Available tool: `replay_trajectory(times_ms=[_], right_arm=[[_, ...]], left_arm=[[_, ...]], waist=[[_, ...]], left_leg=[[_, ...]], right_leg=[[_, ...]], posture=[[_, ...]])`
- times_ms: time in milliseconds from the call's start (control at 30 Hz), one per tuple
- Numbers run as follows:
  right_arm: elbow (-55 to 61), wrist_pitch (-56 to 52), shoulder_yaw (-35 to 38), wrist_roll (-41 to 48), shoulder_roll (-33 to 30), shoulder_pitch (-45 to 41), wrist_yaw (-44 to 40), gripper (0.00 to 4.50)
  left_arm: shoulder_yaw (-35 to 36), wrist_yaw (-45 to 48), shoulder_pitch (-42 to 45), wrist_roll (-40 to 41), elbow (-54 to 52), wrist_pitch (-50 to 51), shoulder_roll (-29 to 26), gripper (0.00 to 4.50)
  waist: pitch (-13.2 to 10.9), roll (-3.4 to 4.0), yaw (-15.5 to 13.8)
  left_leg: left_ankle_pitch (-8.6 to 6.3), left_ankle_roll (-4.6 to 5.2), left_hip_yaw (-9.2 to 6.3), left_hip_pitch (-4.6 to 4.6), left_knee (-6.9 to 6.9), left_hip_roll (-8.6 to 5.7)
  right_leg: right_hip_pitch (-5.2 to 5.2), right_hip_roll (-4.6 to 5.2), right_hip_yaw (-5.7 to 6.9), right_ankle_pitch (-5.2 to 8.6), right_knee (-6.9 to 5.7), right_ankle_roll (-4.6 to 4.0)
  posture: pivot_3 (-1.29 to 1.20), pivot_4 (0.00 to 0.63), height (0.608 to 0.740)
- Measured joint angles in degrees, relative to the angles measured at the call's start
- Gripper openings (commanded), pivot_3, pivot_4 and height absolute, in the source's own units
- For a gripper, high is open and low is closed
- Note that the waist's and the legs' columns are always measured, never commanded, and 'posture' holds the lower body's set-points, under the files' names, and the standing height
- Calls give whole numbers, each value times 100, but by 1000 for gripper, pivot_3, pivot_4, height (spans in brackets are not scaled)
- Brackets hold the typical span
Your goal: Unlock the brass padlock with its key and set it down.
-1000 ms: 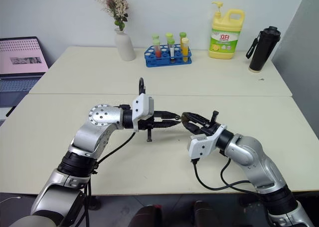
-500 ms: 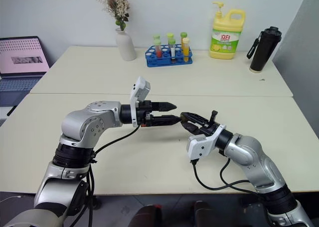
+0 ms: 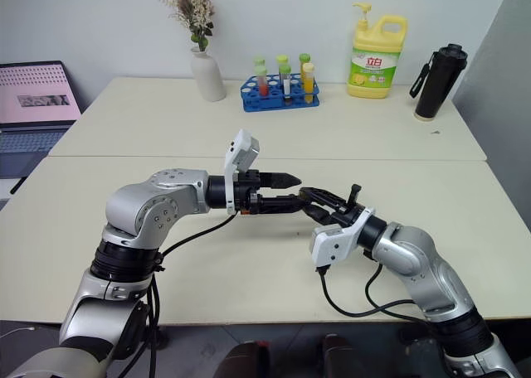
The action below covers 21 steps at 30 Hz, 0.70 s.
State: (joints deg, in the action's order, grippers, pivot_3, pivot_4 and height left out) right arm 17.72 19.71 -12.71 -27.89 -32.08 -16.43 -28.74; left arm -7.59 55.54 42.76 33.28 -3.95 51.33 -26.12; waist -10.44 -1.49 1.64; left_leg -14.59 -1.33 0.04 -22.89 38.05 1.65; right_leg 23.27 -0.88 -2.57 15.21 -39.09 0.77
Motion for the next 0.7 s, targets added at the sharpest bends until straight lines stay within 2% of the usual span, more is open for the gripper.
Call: replay_trajectory(times_ms=[267, 600, 700], right_arm=[[21, 2, 0, -1, -1, -3, -22, 930], [33, 6, 7, 66, -17, -3, -117, 930], [77, -54, 33, 265, -59, 34, -197, 2011]], left_arm=[[-161, 119, 0, -3, -2, 33, -46, 247], [-177, 157, -1, -25, -2, 25, -69, 167], [-208, 193, -1, -60, 1, -48, -69, 167]], waist=[[0, 0, 0], [0, 0, 0], [0, 0, 0]], left_leg=[[0, 0, 1, 0, 0, 0], [0, 0, 0, 0, 0, 0], [0, 0, 0, 0, 0, 0]], right_leg=[[0, 0, 0, 0, 0, 0], [0, 0, 0, 0, 0, 0], [0, 0, 0, 0, 0, 0]], posture=[[0, 150, 740], [0, 150, 740], [0, 150, 740]])
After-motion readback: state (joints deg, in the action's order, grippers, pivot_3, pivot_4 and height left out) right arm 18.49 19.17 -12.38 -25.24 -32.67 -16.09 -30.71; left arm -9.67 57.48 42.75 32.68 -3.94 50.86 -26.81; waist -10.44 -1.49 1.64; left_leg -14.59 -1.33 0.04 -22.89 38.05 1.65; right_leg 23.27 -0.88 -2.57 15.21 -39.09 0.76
